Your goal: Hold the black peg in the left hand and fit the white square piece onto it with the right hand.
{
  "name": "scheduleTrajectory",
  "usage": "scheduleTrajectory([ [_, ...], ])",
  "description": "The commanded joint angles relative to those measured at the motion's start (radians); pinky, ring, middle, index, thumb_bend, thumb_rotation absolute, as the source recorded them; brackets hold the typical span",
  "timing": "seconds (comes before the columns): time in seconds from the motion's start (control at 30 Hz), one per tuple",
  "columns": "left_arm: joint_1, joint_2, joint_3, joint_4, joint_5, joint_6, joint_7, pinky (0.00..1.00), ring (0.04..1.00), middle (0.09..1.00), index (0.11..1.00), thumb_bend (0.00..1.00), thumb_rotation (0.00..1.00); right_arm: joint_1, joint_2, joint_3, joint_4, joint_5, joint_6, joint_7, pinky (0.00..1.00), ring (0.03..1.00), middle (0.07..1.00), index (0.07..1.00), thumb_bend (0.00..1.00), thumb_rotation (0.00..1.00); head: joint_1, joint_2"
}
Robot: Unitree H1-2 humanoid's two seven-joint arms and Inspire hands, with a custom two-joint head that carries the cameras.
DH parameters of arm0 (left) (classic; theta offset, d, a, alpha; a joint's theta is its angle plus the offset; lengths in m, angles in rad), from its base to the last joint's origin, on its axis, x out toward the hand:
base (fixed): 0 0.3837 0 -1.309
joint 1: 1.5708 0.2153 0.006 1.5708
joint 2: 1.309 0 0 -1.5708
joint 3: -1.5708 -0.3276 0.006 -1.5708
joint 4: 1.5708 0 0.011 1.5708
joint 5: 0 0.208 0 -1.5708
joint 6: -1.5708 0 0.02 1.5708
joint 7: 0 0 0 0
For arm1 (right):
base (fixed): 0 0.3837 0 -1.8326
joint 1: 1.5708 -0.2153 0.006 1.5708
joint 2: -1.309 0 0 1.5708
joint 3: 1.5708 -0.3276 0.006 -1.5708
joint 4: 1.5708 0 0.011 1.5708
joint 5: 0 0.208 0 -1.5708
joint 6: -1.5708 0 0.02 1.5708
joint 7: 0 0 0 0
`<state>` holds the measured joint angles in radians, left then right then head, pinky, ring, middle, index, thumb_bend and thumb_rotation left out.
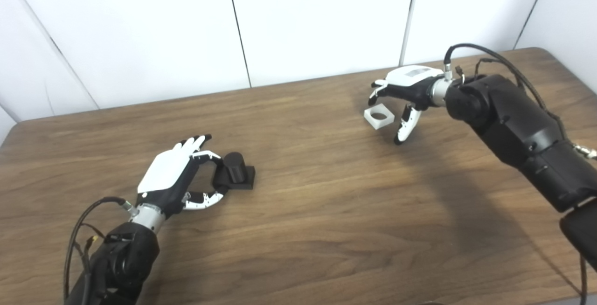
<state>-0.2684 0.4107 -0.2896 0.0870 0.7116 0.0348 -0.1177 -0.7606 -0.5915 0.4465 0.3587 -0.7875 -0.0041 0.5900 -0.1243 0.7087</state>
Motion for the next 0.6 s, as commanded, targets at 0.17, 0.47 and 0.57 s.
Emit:
scheduleTrajectory([
  [0.17,0.027,0.033,0.001,0.015,0.033,0.040,-0.013,1.00,1.000,0.987,0.653,0.71,0.15,-0.036,0.008,-0.011,0.019,-0.005,-0.015,-0.050,0.99,0.999,0.983,0.843,0.73,0.16,0.003,0.000],
  [0.47,0.036,0.035,-0.001,0.016,0.033,0.036,-0.007,1.00,1.000,0.989,0.653,0.72,0.17,-0.045,0.017,0.003,0.064,-0.022,-0.014,-0.082,0.98,0.994,0.971,0.829,0.72,0.14,0.012,0.004],
  [0.57,0.038,0.037,-0.001,0.008,0.033,0.045,-0.017,1.00,1.000,0.992,0.656,0.71,0.17,-0.042,0.020,0.005,0.084,-0.020,-0.026,-0.111,0.98,0.989,0.964,0.810,0.71,0.12,0.016,0.007],
])
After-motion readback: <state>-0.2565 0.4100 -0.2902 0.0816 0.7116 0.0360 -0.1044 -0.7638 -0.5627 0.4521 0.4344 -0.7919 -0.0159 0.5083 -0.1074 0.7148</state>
